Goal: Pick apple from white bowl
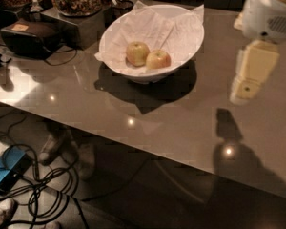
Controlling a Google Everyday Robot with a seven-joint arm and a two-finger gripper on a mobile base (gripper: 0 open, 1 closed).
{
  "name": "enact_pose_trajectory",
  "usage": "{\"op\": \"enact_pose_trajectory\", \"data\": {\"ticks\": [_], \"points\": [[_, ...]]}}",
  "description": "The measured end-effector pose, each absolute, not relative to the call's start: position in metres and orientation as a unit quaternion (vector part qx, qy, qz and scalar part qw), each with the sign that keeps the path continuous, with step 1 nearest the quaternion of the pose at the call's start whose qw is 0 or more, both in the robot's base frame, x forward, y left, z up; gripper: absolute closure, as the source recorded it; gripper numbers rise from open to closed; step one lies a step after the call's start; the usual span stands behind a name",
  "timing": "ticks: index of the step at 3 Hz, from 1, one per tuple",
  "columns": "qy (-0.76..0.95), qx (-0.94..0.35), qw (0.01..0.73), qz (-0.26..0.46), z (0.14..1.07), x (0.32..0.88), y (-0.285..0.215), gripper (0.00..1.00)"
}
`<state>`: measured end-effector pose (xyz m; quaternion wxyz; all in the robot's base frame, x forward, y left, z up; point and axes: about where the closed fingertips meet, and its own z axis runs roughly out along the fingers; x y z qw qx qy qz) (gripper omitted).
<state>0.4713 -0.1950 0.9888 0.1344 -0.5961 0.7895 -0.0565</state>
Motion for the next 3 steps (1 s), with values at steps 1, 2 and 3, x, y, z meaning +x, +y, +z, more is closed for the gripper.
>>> {"op": "enact_pose_trajectory", "data": {"ticks": [1, 2, 3], "points": [[0.785, -0.605, 0.113, -0.072, 0.994, 0.503, -0.17, 0.0], [0.779, -0.61, 0.127, -0.076, 0.997, 0.51, -0.162, 0.0], [0.785, -0.599, 0.147, -0.063, 0.998, 0.522, -0.154, 0.0]]}}
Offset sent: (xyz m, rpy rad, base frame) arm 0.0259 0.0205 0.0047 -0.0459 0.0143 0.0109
